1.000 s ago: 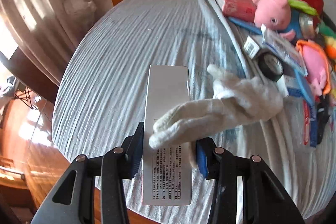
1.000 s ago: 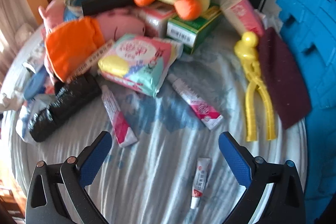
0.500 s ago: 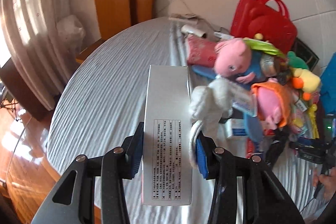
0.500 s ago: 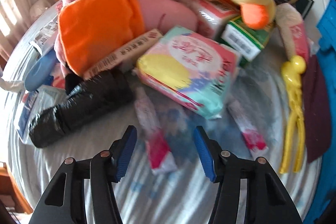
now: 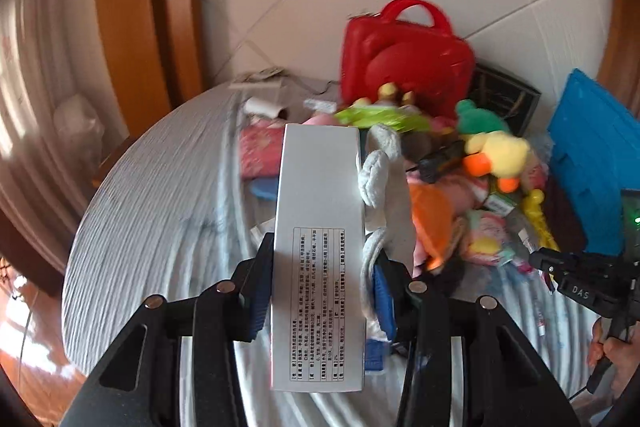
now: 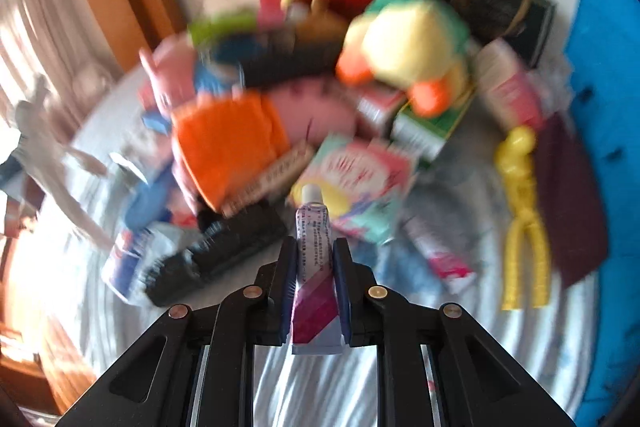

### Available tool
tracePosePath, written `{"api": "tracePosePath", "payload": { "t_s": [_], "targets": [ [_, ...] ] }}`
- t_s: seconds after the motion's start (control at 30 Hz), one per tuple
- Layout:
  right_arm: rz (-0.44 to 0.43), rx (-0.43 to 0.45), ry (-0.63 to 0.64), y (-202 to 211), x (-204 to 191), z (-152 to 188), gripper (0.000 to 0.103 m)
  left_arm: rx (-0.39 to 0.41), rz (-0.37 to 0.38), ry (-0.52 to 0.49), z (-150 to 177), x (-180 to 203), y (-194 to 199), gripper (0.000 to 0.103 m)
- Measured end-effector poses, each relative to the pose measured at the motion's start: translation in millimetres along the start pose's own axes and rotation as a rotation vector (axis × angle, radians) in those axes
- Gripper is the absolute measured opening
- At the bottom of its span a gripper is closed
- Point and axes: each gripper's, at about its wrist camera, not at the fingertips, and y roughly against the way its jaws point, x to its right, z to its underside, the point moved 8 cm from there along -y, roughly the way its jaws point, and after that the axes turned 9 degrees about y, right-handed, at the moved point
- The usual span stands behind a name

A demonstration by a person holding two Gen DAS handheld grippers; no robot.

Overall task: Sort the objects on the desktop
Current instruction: 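Grasp the white box and white glove with the left tool while the right tool grasps a pink-white tube, then carry the box, glove and tube into the blue bin and open both tools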

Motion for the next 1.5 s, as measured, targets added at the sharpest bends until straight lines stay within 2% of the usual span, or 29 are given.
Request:
{"api": "tracePosePath", "payload": {
  "t_s": [0.13, 0.4, 0.57, 0.77, 0.9, 1.0, 1.1, 1.3, 1.5],
  "targets": [
    [0.046, 0.109, -0.045, 60, 33, -16, 0.018, 0.04, 0.092, -0.055, -17, 51, 14, 0.042],
    [0.211, 0.309, -0.159, 201, 95, -35, 0.018, 0.125, 0.277, -0.162, -55, 171, 50, 0.042],
    [0.331, 0.4, -0.214, 291, 145, -35, 0.018, 0.187, 0.411, -0.236, -78, 268, 87, 0.042],
    [0.471, 0.447, -0.278, 384, 218, -21, 0.018, 0.24, 0.6, -0.309, -94, 394, 144, 0.042],
    [0.534, 0.417, -0.327, 417, 275, 2, 0.018, 0.231, 0.683, -0.368, -86, 479, 174, 0.042],
    [0.551, 0.361, -0.355, 427, 315, 22, 0.018, 0.196, 0.71, -0.398, -73, 537, 183, 0.042],
    [0.576, 0.298, -0.363, 426, 346, 41, 0.018, 0.137, 0.703, -0.446, -53, 586, 175, 0.042],
    [0.568, 0.146, -0.381, 406, 410, 78, 0.018, -0.032, 0.598, -0.57, 1, 662, 127, 0.042],
    [0.484, 0.006, -0.393, 370, 445, 100, 0.018, -0.203, 0.512, -0.624, 40, 693, 82, 0.042]
  ]
}}
